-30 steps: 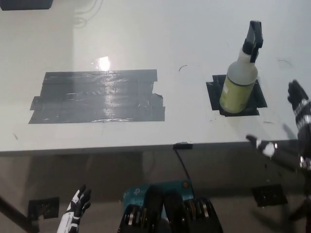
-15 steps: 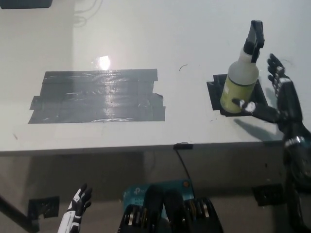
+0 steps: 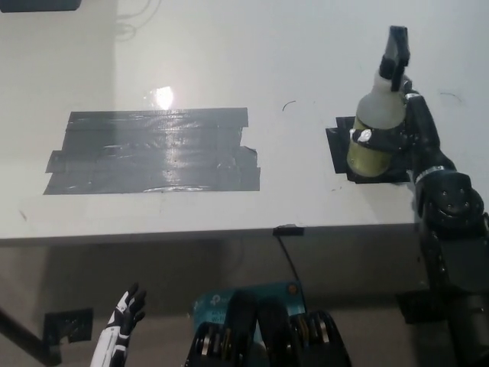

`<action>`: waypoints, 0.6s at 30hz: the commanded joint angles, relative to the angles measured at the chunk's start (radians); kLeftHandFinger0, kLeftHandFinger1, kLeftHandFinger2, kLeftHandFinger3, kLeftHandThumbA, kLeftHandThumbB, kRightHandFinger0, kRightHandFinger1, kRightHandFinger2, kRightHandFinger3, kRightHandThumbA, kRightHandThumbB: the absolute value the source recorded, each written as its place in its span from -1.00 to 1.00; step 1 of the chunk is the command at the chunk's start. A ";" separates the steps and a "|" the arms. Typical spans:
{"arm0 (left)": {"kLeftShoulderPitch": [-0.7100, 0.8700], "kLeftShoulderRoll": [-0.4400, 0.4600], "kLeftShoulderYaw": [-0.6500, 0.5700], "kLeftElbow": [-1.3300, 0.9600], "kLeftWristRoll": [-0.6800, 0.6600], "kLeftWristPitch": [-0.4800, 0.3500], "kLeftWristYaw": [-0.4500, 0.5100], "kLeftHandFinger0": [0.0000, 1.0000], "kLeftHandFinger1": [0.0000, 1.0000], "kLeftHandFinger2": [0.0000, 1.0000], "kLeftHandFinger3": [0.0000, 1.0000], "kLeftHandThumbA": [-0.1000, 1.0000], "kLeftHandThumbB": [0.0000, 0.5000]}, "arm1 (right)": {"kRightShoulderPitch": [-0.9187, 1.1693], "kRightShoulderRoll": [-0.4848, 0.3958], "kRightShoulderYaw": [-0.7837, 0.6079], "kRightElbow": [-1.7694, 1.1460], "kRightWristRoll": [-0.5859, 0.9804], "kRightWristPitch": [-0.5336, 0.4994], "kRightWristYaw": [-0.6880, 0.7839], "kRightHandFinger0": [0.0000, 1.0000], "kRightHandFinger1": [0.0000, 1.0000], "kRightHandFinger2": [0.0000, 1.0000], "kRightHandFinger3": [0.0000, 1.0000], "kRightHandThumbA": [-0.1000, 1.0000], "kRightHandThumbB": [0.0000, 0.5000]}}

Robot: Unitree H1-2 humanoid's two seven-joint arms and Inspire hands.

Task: A spray bottle is kept on the black marked spot on the table infront of the robot and the robot extends its right arm to pick it up and hands it to a person

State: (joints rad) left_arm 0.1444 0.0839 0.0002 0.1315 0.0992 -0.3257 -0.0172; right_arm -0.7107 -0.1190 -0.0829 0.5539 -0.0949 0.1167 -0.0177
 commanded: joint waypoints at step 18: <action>-0.029 0.014 0.002 -0.023 -0.003 -0.015 -0.001 1.00 1.00 1.00 1.00 1.00 0.45 | -0.116 0.041 -0.006 0.171 -0.046 -0.235 -0.256 -0.82 0.04 0.65 0.70 -1.00 -0.34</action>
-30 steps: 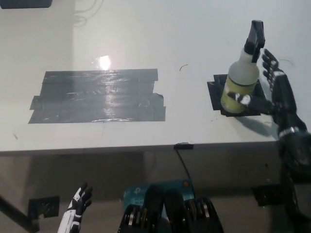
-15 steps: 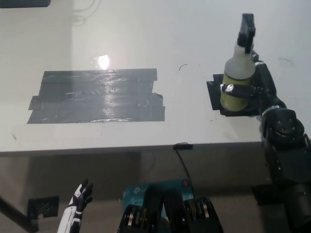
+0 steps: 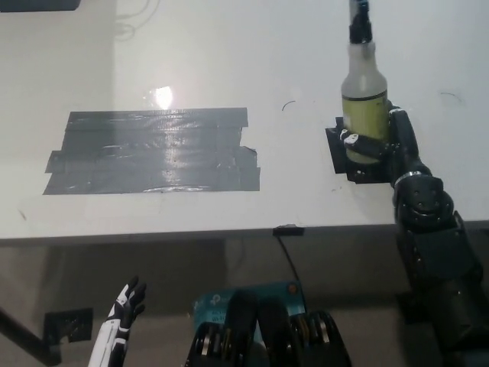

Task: A spray bottle is kept on the black marked spot on the table infront of the robot and the robot extends its right arm to pick it up and hands it to a person

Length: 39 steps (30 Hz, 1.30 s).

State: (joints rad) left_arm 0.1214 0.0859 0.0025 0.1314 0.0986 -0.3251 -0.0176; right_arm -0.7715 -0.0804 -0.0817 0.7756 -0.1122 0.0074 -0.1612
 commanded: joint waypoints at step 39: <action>-0.036 0.019 -0.013 -0.021 0.009 -0.010 -0.008 1.00 1.00 1.00 1.00 1.00 0.52 | 0.074 0.247 0.017 -0.329 0.237 0.331 0.164 -1.00 -0.09 0.74 0.83 -1.00 -0.43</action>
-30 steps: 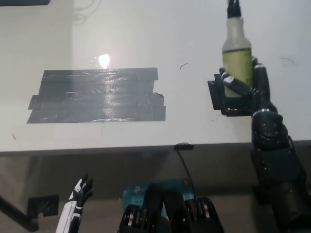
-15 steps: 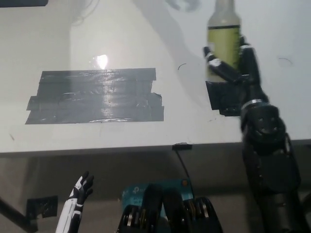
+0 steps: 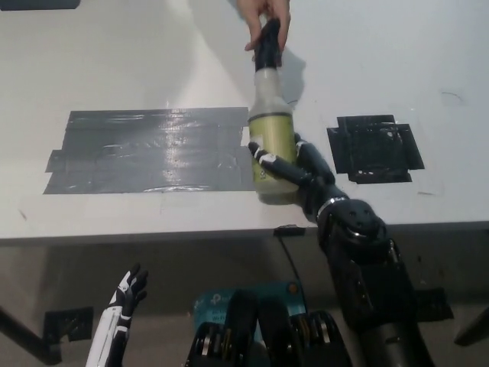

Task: A spray bottle is kept on the black marked spot on the table infront of the robot and the robot extends its right arm to pick it up and hands it to a person

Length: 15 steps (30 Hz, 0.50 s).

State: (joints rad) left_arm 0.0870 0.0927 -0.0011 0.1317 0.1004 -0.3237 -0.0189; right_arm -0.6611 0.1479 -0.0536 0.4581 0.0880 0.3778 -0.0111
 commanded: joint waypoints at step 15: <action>-0.004 0.020 -0.016 -0.022 0.007 -0.008 -0.012 1.00 1.00 1.00 1.00 1.00 0.46 | -0.004 -0.027 0.004 -0.131 0.120 -0.070 0.167 1.00 1.00 1.00 1.00 0.21 0.97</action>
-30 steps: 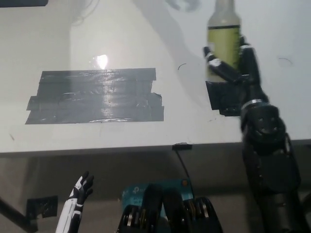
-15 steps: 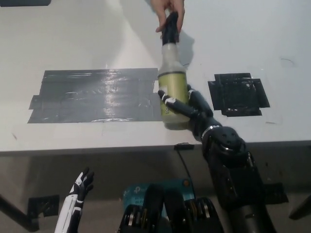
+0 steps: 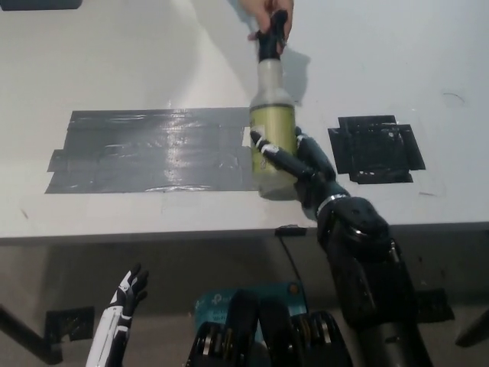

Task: A spray bottle is kept on the black marked spot on the table infront of the robot and the robot extends its right arm to pick it up and hands it to a person

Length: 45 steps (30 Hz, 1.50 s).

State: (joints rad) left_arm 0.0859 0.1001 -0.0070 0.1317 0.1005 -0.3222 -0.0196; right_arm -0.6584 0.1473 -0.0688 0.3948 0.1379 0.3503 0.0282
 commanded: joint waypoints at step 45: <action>-0.014 0.020 -0.035 -0.012 0.008 0.011 -0.010 1.00 1.00 1.00 1.00 1.00 0.55 | 0.675 -0.349 0.191 -0.358 -0.106 -0.421 0.202 1.00 1.00 1.00 1.00 0.79 1.00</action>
State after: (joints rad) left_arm 0.0798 0.1047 -0.0384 0.1321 0.1008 -0.3023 -0.0199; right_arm 0.0336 -0.1910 0.1107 0.0298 0.0527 0.0211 0.2077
